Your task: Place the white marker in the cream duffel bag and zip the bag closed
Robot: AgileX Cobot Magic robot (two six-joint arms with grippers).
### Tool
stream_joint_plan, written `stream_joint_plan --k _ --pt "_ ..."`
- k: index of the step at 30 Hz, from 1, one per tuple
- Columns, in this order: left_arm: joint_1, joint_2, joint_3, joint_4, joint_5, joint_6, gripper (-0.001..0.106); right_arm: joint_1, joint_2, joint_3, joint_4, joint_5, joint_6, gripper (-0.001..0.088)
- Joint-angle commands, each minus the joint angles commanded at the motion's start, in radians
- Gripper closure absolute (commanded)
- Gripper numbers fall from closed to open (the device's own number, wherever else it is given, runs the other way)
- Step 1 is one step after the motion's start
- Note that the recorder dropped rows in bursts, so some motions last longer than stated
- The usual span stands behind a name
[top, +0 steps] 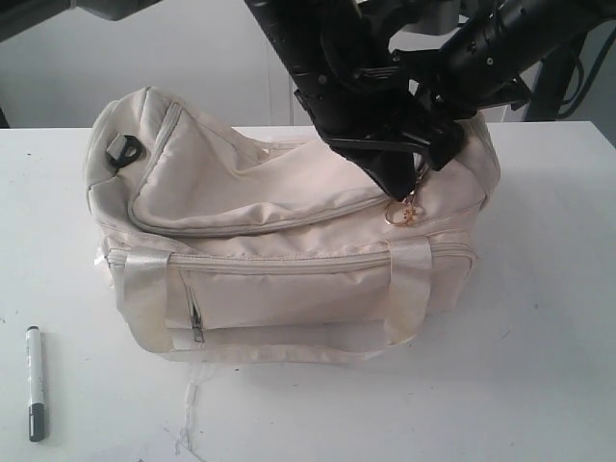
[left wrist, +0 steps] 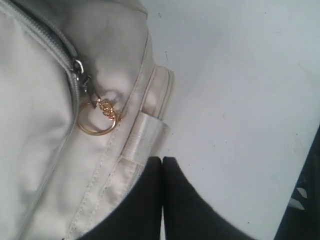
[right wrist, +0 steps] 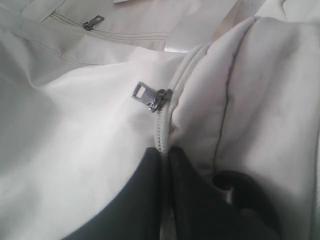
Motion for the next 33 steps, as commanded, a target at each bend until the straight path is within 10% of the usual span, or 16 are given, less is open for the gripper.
stream_joint_plan --k 8,16,25,33 --pt "0.0 0.005 0.0 -0.036 0.033 -0.006 0.104 0.0 0.0 0.0 0.0 0.0 0.0 0.0868" --pt "-0.002 0.049 0.0 -0.178 0.015 0.251 0.045 0.0 0.0 0.0 0.0 0.0 -0.004 0.0868" --pt "-0.002 0.11 0.0 0.094 -0.059 -0.077 0.045 0.0 0.0 0.0 0.0 0.0 -0.007 0.0868" --pt "-0.025 0.115 0.0 0.095 -0.161 -0.19 0.045 0.0 0.0 0.0 0.0 0.0 -0.014 0.0868"
